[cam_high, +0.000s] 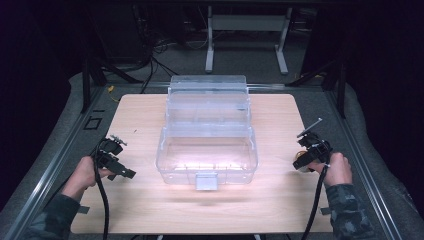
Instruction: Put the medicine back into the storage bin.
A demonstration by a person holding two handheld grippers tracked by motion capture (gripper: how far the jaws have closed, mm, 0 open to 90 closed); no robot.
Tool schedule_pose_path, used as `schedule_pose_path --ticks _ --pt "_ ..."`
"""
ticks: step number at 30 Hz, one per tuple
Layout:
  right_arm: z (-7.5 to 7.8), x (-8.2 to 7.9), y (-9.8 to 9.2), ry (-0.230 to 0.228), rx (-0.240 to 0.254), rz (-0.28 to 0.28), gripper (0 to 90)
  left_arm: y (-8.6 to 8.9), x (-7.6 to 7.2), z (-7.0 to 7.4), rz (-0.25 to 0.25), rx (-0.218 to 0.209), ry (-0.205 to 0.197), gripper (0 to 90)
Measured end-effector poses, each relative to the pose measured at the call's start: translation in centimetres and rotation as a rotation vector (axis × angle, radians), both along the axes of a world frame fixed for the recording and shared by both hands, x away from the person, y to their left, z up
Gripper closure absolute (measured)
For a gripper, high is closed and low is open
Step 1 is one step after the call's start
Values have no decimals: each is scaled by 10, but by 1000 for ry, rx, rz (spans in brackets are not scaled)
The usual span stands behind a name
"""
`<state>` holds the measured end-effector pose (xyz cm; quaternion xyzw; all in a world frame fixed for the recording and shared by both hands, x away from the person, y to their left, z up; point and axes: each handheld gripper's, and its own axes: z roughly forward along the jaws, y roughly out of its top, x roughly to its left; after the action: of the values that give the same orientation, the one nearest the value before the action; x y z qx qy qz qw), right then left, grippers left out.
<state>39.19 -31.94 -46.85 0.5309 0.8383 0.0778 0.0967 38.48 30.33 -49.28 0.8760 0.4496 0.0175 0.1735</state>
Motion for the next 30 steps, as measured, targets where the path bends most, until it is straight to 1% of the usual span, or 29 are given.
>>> schedule_pose_path --ticks 1,3,4,5,7,8,9,10,13,14,15,18,19,21,22,23,24,25,26,29,30 --pt "0 0 0 0 0 0 199 1 0 0 4 0 -1 4" --pt "7 0 5 -11 -8 13 199 2 -2 0 5 3 -4 3" --pt "7 0 5 -11 -8 13 199 2 -2 0 5 3 -4 4" --pt "13 -1 9 -17 -3 30 199 2 -4 -1 3 14 -5 4" --pt "17 -2 12 -24 7 41 200 3 -4 -1 5 19 -1 3" --pt "19 -3 14 -22 2 44 199 3 -4 0 3 20 -2 4" --pt "21 -3 15 -22 13 50 200 3 -4 0 3 20 -2 3" --pt "25 -3 17 -27 0 54 200 3 -4 0 7 16 -6 4" --pt "29 -3 18 -30 -1 64 200 3 -3 2 3 16 -8 3" --pt "33 -2 20 -32 5 67 199 1 -3 3 -3 15 -19 4" --pt "35 -2 21 -32 -2 71 200 1 -3 4 -3 14 -19 4" --pt "38 -1 23 -29 4 83 200 0 -2 5 -6 15 -18 4" --pt "44 -1 25 -35 3 92 200 -1 -1 5 -11 20 -15 4" --pt "49 -2 27 -43 4 95 200 -2 -1 5 -14 23 -15 3" --pt "49 -2 27 -43 4 95 200 -2 -1 5 -14 23 -15 4" --pt "55 -2 29 -50 12 105 200 -2 -1 6 -11 22 -12 4" --pt "59 -1 30 -37 -12 108 200 -2 -1 6 -11 22 -12 4" --pt "60 -1 31 -59 -1 110 200 -2 -1 8 -12 25 -16 4" --pt "60 -1 31 -59 -1 110 200 -2 -1 8 -12 25 -16 4" --pt "68 1 38 -56 9 134 200 -2 -1 9 -13 24 -16 4" --pt "68 1 38 -56 9 134 200 -2 -1 9 -19 29 -17 4"
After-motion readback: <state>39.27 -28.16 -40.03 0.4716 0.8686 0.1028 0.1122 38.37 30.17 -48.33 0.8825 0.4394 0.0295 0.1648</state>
